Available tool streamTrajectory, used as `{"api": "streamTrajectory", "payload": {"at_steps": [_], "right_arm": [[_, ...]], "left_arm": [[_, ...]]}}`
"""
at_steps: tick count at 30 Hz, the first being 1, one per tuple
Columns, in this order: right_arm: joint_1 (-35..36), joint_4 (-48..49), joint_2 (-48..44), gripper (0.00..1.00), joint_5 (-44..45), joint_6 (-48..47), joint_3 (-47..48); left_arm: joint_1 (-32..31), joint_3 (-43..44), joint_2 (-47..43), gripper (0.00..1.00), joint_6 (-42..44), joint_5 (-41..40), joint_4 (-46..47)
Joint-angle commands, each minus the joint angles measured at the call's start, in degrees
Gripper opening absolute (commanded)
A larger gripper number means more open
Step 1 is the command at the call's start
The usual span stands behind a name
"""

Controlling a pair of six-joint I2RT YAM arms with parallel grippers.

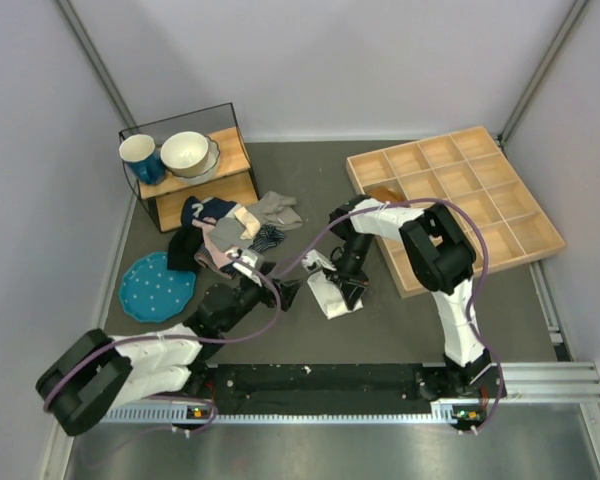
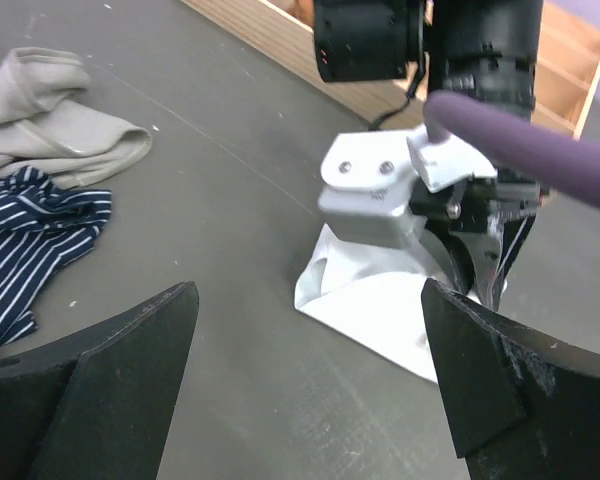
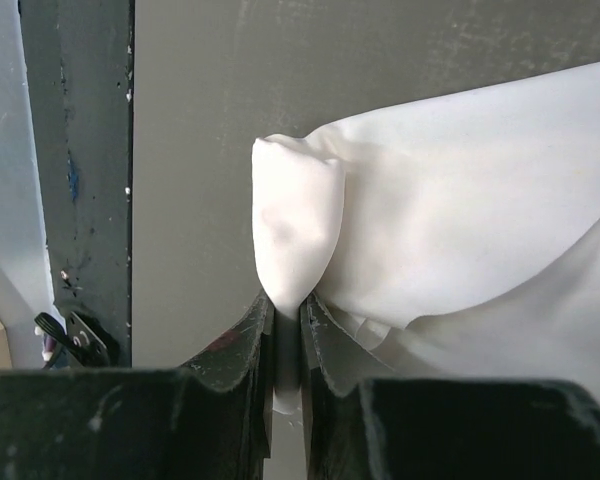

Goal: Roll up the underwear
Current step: Roll the underwear to the center of the board.

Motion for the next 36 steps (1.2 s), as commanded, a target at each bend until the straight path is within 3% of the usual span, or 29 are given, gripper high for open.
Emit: {"api": "streamTrajectory", "payload": {"at_steps": [1, 5, 7, 8, 9, 13, 16, 21, 23, 26, 28, 31, 34, 36], "right_arm": [[-0.06, -1.20, 0.75, 0.11, -1.96, 0.09, 2.55], [-0.06, -1.20, 1.37, 0.11, -1.87, 0.71, 2.99], [0.03, -1.20, 1.63, 0.11, -1.87, 1.15, 3.25], [0.03, -1.20, 1.72, 0.11, -1.96, 1.24, 3.34], [-0.14, -1.20, 2.07, 0.11, -1.96, 1.50, 3.52], [-0.41, -1.46, 3.48, 0.11, -2.31, 3.34, 5.19], [-0.59, -1.82, 4.35, 0.11, -3.10, 4.05, 6.24], [-0.94, -2.70, 5.41, 0.11, -3.28, 4.49, 6.95], [-0.94, -2.61, 5.76, 0.11, -3.19, 4.84, 6.95], [-1.02, -2.70, 6.03, 0.11, -3.11, 5.10, 7.12], [-1.11, -2.70, 6.03, 0.11, -3.11, 5.28, 7.12], [-1.46, -2.61, 6.03, 0.11, -3.11, 5.19, 6.95], [-1.38, -2.61, 6.12, 0.11, -2.76, 5.19, 6.86], [-1.46, -2.61, 6.20, 0.11, -2.58, 5.19, 7.12]], "left_arm": [[2.08, -0.12, -6.18, 0.99, -7.58, -3.38, -5.72], [2.26, -2.66, -12.32, 0.98, -6.08, -2.67, -6.34], [2.26, -6.25, -19.87, 0.96, -3.28, -2.23, -6.16], [2.09, -7.23, -23.12, 0.92, -1.70, 2.56, -6.51], [2.09, -7.85, -29.94, 0.89, 1.62, 4.60, -9.13], [-1.50, -7.68, -41.95, 0.83, 8.60, 9.28, -18.74], [-9.14, -5.94, -37.94, 0.78, 12.72, 8.16, -18.97], [-25.39, 3.02, -14.75, 0.78, 24.12, 0.59, -21.10], [-27.87, 7.77, -5.80, 0.78, 26.43, -3.98, -22.77], [-29.99, 10.69, 0.03, 0.79, 29.42, -7.14, -20.95], [-30.17, 9.73, 0.14, 0.80, 28.91, -11.00, -18.66], [-30.08, 5.27, -5.46, 0.85, 23.82, -25.22, -13.47], [-29.29, 2.43, -18.02, 0.99, 19.86, -31.05, -17.05], [-28.50, 1.38, -29.09, 0.99, 17.39, -32.55, -23.09]]}}
